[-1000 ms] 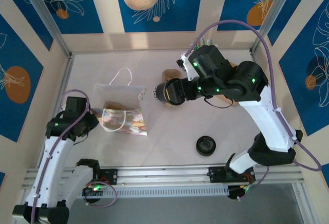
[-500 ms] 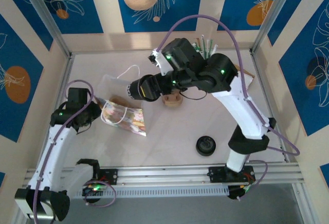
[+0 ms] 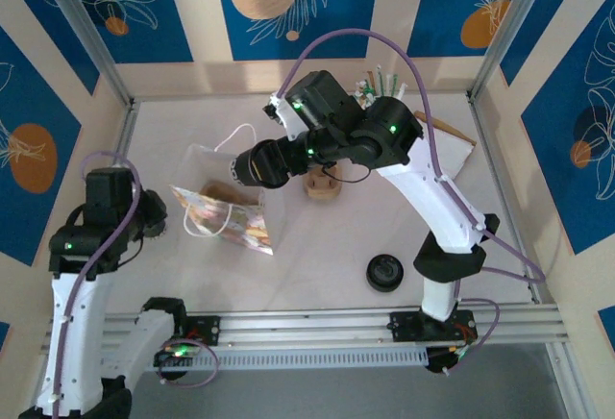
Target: Pack the takeout coffee
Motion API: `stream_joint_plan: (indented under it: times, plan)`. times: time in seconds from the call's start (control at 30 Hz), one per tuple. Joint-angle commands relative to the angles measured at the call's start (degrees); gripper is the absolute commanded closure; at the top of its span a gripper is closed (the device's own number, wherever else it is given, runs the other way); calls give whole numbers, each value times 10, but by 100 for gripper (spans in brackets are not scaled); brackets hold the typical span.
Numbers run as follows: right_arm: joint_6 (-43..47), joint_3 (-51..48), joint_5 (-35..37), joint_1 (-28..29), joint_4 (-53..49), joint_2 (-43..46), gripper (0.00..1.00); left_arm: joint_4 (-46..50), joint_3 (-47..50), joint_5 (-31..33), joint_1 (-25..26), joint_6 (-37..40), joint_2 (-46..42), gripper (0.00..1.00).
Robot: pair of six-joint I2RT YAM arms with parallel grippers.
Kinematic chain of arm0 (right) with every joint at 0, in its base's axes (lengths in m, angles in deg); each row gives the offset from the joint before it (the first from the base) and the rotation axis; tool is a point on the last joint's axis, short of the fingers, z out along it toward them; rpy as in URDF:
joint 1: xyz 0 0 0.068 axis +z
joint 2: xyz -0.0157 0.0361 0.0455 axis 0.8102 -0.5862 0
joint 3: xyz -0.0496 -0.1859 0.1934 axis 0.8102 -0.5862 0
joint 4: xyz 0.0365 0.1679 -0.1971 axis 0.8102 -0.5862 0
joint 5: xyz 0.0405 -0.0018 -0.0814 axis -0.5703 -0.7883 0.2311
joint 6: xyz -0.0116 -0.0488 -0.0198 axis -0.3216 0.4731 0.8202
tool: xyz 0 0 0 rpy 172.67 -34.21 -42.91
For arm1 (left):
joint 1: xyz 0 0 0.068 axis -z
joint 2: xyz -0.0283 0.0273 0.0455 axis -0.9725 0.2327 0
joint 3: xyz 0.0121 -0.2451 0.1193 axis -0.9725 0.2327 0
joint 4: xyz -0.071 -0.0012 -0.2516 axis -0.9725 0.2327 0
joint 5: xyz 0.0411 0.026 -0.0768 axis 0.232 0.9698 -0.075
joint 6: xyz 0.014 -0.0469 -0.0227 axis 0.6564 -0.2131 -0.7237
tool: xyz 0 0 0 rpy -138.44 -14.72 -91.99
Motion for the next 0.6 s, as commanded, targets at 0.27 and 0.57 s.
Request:
stream_joint_plan:
  times: [0.27, 0.57]
  plan:
    - [12, 34, 7, 2, -16, 3, 39, -46, -136, -164, -117, 71, 209, 51]
    - [5, -6, -3, -9, -6, 33, 39, -119, -87, -328, -115, 85, 224, 23]
